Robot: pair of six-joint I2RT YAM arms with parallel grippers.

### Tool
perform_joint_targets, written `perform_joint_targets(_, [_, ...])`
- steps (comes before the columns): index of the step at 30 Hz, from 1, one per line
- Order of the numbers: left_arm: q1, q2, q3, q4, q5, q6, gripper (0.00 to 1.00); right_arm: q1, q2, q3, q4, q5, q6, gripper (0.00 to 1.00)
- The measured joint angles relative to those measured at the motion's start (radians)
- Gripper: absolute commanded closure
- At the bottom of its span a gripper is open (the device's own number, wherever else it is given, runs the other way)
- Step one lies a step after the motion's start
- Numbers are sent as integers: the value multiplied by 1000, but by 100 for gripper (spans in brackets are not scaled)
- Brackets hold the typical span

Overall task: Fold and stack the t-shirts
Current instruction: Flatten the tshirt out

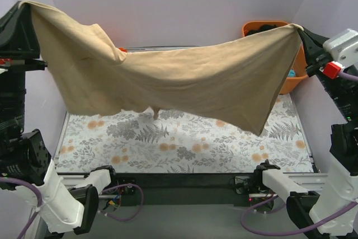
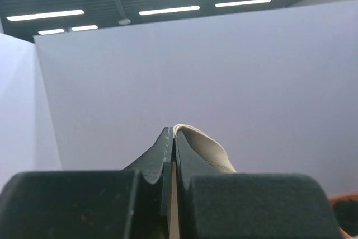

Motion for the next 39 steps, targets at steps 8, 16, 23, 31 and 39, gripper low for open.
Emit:
perform_joint_targets(8, [0,128,-11,85,-85,18,100,0,176,-36,101,3,59,99])
perform_joint_targets(16, [0,381,-320,145,-45,25,100,20,484,-207,203,23,74,99])
perform_joint_targets(23, [0,620,-530,194,50,47,100,54,640,-439,230,39,32,99])
perform_joint_targets(31, [-18,848,-573,304,137,63,100,58,883,-372,321,59,6,99])
perform_joint_targets(39, [-43,1143,-364,317,193,61,100,58,1124,-191,339,120,-37,99])
